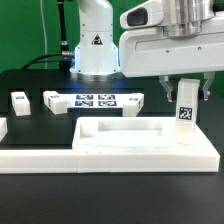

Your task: Assemble desk

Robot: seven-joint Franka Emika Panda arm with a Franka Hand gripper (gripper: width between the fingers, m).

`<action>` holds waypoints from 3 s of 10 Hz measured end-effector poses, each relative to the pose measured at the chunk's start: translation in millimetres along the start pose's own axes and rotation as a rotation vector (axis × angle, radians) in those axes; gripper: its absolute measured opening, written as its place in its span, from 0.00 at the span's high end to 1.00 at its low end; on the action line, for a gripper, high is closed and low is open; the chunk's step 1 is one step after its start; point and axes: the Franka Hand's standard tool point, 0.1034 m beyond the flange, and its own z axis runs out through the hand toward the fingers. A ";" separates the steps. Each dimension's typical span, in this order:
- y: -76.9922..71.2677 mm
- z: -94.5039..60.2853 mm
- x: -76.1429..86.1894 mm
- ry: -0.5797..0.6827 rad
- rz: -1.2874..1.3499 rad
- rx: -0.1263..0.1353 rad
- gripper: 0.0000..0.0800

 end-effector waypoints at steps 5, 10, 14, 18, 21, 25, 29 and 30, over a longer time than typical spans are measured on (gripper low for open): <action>7.3 3.9 -4.0 0.012 0.773 0.135 0.63; 3.3 -3.3 -5.1 -0.015 0.541 0.104 0.34; -4.0 -5.6 -7.2 -0.006 0.190 0.085 0.19; -2.7 -4.3 -3.6 0.034 -0.451 -0.026 0.19; -2.2 2.4 -8.0 0.031 -0.593 -0.045 0.24; 1.1 3.2 -5.9 0.034 -0.449 -0.046 0.63; 0.8 1.3 -2.2 0.051 -0.033 -0.034 0.63; 1.5 1.0 -1.7 0.050 0.157 -0.026 0.63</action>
Offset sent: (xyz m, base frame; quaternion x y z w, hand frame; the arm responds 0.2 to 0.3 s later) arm -0.0018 0.0011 -0.0085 0.0603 -0.0260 0.3213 0.9447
